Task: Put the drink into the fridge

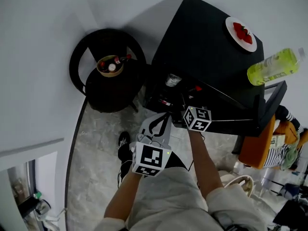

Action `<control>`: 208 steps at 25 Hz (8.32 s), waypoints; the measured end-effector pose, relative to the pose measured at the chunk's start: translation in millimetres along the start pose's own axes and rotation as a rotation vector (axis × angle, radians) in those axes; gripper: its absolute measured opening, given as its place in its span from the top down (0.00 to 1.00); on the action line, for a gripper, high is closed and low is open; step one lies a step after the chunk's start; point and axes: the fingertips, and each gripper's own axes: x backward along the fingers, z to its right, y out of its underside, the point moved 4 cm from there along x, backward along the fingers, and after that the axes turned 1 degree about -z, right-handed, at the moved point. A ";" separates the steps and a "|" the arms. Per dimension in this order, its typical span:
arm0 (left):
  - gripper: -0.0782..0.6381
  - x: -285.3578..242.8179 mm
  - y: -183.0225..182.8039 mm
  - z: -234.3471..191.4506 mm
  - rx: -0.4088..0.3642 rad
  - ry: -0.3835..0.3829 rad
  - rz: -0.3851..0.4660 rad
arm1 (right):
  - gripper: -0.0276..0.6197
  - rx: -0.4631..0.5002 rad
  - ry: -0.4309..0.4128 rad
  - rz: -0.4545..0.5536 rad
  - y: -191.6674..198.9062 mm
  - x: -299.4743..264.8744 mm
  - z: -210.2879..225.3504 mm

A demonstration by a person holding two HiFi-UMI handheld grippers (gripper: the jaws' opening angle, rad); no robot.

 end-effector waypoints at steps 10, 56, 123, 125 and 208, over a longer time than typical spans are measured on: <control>0.88 -5.3 29.1 -1.8 0.024 -0.029 -0.011 | 0.52 0.013 0.069 -0.023 36.0 -45.0 21.3; 0.88 81.5 -68.8 -13.4 -0.226 0.414 -0.034 | 0.64 -0.198 0.352 0.090 -73.0 213.4 -100.9; 0.88 -100.2 -315.3 90.5 -0.327 0.503 0.164 | 0.52 -0.118 0.230 0.114 -319.7 161.3 91.1; 0.88 -108.5 -319.3 93.0 -0.323 0.498 0.161 | 0.51 -0.106 0.200 0.112 -325.2 153.8 95.8; 0.88 -96.9 30.7 52.5 -0.263 0.590 -0.074 | 0.55 -0.096 0.494 0.189 17.5 16.6 81.8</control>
